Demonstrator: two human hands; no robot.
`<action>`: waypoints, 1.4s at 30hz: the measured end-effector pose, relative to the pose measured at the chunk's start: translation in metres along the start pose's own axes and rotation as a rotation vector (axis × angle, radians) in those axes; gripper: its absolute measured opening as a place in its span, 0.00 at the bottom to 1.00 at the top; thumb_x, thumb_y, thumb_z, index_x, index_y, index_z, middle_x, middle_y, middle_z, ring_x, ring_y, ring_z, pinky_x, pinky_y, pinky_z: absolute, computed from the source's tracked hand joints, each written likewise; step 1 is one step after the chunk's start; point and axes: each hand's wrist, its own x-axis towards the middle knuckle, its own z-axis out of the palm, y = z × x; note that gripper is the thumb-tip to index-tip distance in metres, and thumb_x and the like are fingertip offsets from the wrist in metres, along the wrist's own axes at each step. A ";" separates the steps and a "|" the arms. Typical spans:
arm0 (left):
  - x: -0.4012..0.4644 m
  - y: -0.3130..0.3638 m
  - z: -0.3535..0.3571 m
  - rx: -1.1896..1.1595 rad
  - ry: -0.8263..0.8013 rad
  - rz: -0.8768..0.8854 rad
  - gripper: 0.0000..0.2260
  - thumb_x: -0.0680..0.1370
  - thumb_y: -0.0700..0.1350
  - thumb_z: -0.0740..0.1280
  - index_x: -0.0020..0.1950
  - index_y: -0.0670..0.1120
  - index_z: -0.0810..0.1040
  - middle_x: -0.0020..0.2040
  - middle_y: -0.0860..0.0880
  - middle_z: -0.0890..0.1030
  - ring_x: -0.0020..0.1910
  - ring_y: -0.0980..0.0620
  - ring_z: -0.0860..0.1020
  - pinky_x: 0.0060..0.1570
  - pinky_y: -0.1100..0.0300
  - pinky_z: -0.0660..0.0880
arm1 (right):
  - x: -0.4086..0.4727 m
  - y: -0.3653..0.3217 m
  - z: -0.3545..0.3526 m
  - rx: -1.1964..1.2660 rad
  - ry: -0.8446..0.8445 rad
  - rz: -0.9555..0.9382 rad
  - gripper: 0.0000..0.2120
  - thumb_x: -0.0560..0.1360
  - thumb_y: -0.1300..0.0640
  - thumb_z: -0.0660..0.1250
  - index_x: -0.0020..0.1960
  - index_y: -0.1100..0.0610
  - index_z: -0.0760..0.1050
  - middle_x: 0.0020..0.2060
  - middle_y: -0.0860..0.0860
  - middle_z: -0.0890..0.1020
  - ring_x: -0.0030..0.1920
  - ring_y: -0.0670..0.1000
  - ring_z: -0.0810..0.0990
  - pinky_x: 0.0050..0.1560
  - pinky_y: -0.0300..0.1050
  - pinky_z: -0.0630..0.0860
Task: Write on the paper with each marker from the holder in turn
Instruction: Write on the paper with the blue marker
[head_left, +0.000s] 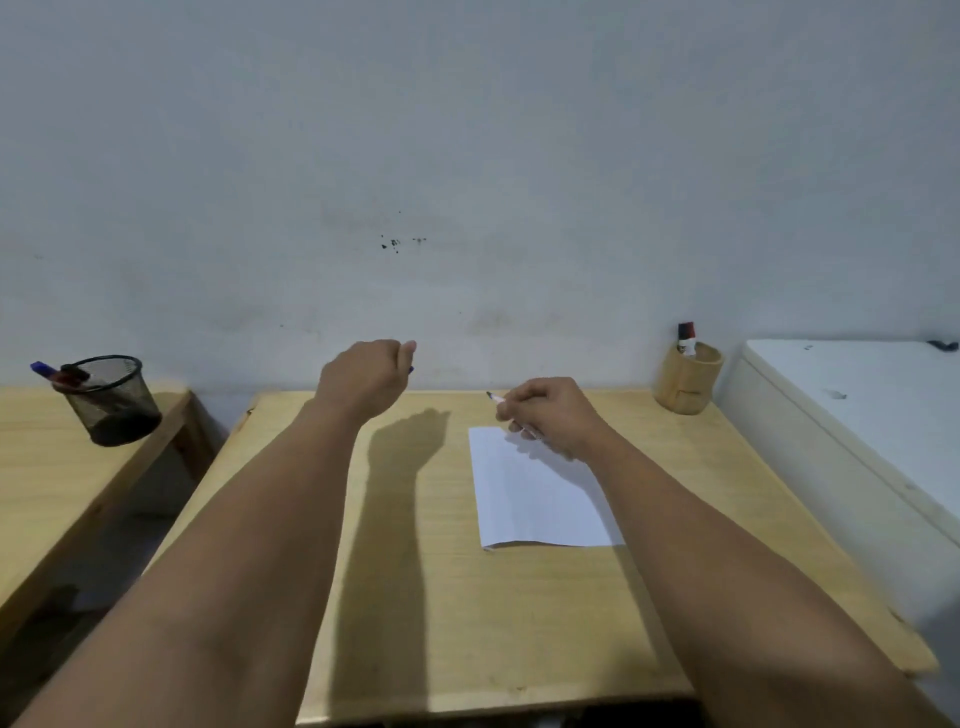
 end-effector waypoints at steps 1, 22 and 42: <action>0.003 -0.006 0.001 0.080 0.003 0.035 0.22 0.86 0.58 0.49 0.47 0.49 0.77 0.48 0.48 0.82 0.47 0.41 0.77 0.45 0.51 0.70 | 0.004 0.004 -0.003 0.098 0.063 0.020 0.09 0.79 0.65 0.75 0.57 0.66 0.80 0.38 0.57 0.88 0.30 0.49 0.81 0.29 0.38 0.76; -0.049 0.011 0.083 0.220 -0.139 0.137 0.17 0.79 0.62 0.58 0.57 0.50 0.70 0.49 0.50 0.80 0.48 0.43 0.81 0.44 0.52 0.74 | 0.003 0.003 -0.018 1.100 -0.083 0.342 0.19 0.81 0.64 0.55 0.64 0.68 0.80 0.58 0.69 0.86 0.50 0.64 0.90 0.49 0.54 0.89; -0.126 0.016 0.094 0.180 -0.135 0.389 0.28 0.76 0.69 0.54 0.63 0.53 0.80 0.68 0.54 0.79 0.67 0.47 0.74 0.61 0.49 0.70 | -0.030 0.033 0.041 0.321 0.170 0.154 0.10 0.83 0.50 0.70 0.51 0.55 0.83 0.37 0.54 0.87 0.33 0.51 0.84 0.36 0.44 0.81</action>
